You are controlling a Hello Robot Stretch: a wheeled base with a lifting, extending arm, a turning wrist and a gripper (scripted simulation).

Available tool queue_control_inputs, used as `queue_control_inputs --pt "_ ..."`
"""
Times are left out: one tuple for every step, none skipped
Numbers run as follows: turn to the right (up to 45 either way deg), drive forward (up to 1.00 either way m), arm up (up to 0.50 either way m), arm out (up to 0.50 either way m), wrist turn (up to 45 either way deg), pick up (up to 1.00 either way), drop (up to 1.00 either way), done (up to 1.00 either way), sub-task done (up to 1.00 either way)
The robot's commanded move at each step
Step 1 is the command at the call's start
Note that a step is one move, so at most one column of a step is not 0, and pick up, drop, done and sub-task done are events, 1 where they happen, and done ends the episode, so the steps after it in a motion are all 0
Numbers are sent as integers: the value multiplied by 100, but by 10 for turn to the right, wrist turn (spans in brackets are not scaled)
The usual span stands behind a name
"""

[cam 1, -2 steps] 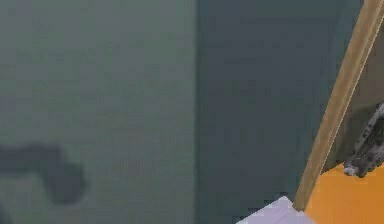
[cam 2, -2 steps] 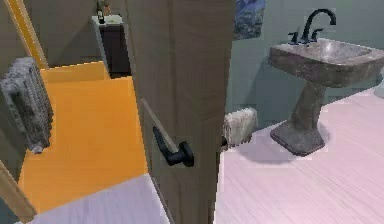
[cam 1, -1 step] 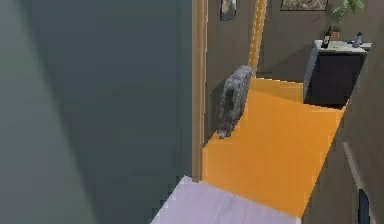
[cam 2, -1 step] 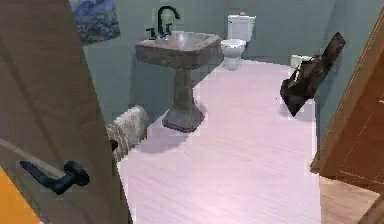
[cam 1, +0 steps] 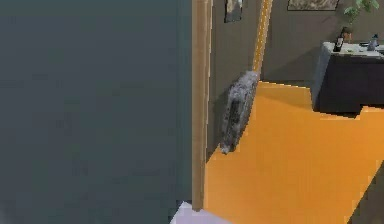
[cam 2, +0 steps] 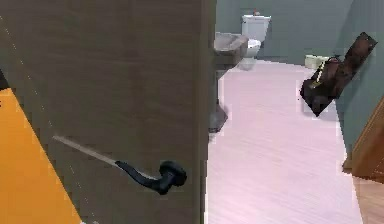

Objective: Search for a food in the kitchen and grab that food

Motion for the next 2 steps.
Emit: queue_control_inputs --pt "0 50 0 0 0 0 0 0 0" --pt "450 0 0 0 0 0 0 0 0"
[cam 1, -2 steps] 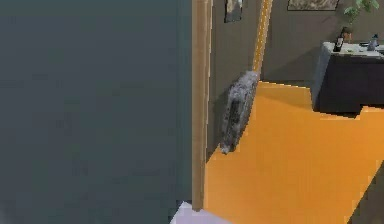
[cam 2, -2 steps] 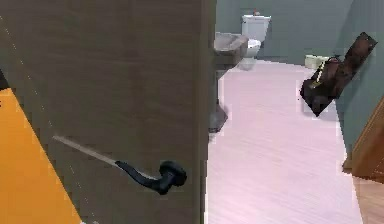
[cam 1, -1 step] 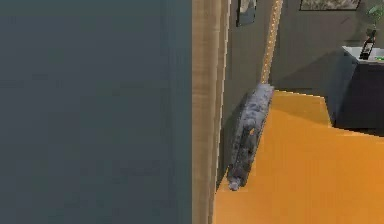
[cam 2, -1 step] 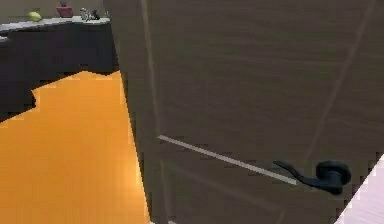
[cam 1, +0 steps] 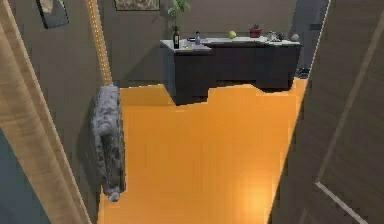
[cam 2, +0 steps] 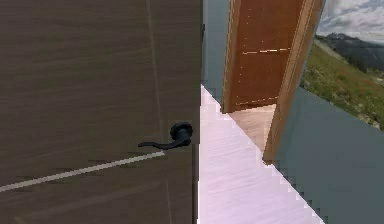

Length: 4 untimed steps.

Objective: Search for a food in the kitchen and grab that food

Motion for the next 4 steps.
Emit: queue_control_inputs --pt "90 0 0 0 0 0 0 0 0" --pt "0 100 0 0 0 0 0 0 0" --pt "0 5 0 0 0 0 0 0 0" --pt "0 100 0 0 0 0 0 0 0"
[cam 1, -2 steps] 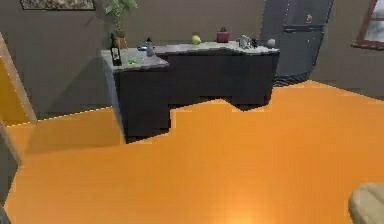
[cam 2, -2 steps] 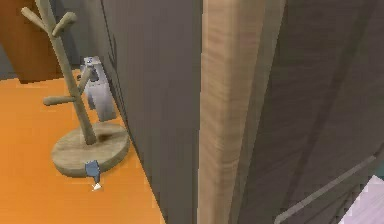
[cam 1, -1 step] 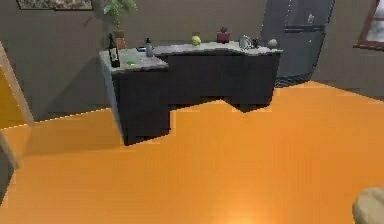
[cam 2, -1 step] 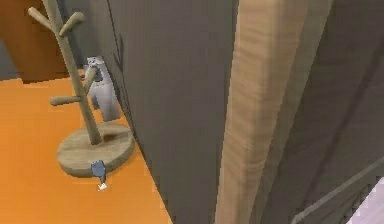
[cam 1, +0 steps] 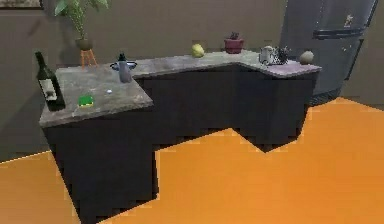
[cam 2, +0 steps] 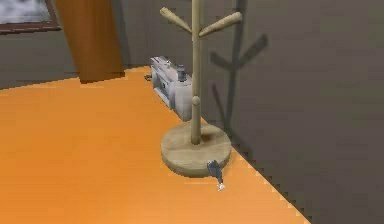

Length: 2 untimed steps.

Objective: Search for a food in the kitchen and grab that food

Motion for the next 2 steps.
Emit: queue_control_inputs --pt "30 0 0 0 0 0 0 0 0" --pt "0 100 0 0 0 0 0 0 0"
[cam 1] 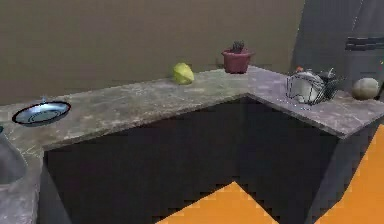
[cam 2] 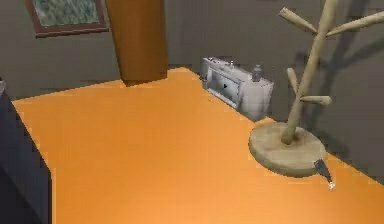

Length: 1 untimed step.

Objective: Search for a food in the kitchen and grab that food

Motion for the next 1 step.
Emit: queue_control_inputs --pt "0 60 0 0 0 0 0 0 0"
